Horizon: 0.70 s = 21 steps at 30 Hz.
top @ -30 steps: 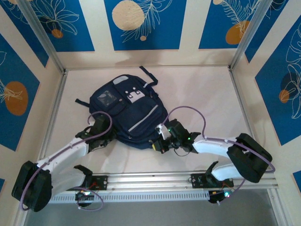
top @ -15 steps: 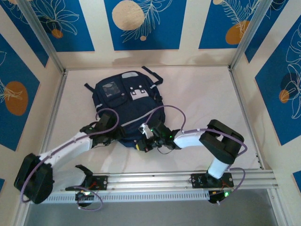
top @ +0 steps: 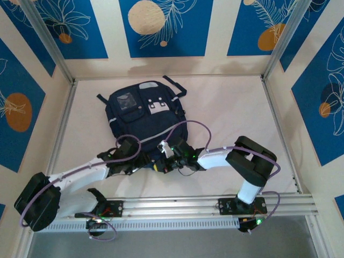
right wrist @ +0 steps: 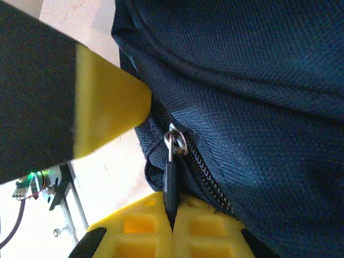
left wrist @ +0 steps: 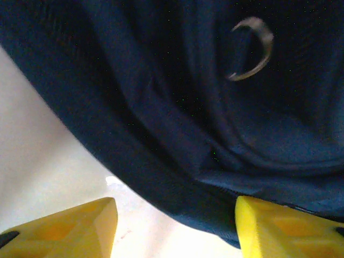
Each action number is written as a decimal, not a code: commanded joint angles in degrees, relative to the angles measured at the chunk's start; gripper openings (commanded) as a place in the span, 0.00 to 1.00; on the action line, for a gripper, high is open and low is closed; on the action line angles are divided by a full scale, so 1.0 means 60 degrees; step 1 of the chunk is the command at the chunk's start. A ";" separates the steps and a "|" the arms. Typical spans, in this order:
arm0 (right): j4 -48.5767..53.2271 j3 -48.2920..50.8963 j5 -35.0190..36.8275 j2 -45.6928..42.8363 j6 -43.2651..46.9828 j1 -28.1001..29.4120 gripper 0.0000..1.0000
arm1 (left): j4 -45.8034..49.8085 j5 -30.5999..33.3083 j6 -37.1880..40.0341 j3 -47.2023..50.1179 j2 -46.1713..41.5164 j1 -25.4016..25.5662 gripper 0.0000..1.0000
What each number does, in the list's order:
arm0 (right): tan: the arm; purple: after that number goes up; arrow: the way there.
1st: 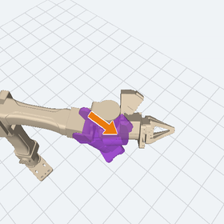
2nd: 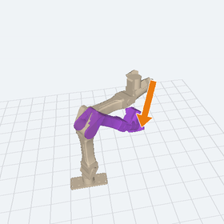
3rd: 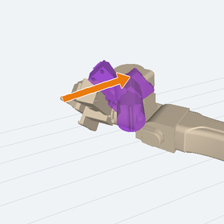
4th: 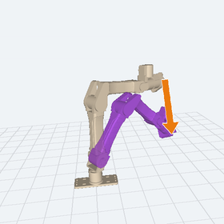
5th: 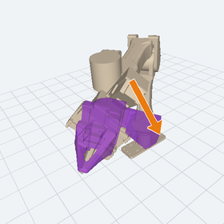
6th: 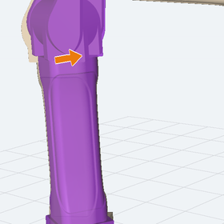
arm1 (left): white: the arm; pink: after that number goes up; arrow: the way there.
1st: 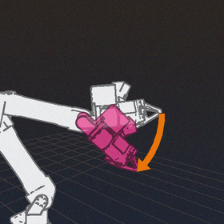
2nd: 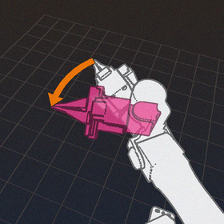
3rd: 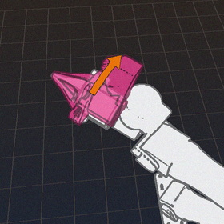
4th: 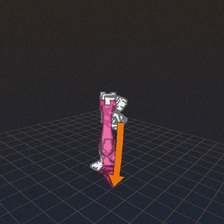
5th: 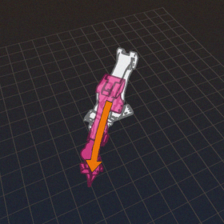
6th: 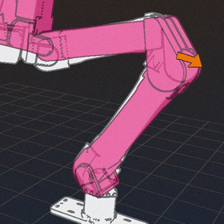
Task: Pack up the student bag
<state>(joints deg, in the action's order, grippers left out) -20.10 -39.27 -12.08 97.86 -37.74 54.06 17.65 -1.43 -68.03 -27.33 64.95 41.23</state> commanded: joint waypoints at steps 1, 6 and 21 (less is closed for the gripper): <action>0.0643 0.0094 0.0283 0.0288 -0.0161 0.0048 0.00 | -0.0184 0.0281 -0.0754 0.0370 -0.0094 0.0282 0.57; 0.0639 -0.0043 0.0146 0.0381 -0.0134 0.0064 0.00 | -0.0170 0.0923 -0.0769 0.0398 0.0100 0.0270 0.60; 0.1437 -0.0162 0.0029 0.0214 0.0226 0.0017 0.00 | -0.0674 0.1904 -0.0283 0.0016 0.1500 -0.0048 0.29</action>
<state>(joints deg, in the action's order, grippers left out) -19.16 -39.97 -12.38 97.97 -37.87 54.04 11.11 4.82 -69.97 -27.55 71.46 42.26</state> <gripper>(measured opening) 0.060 0.300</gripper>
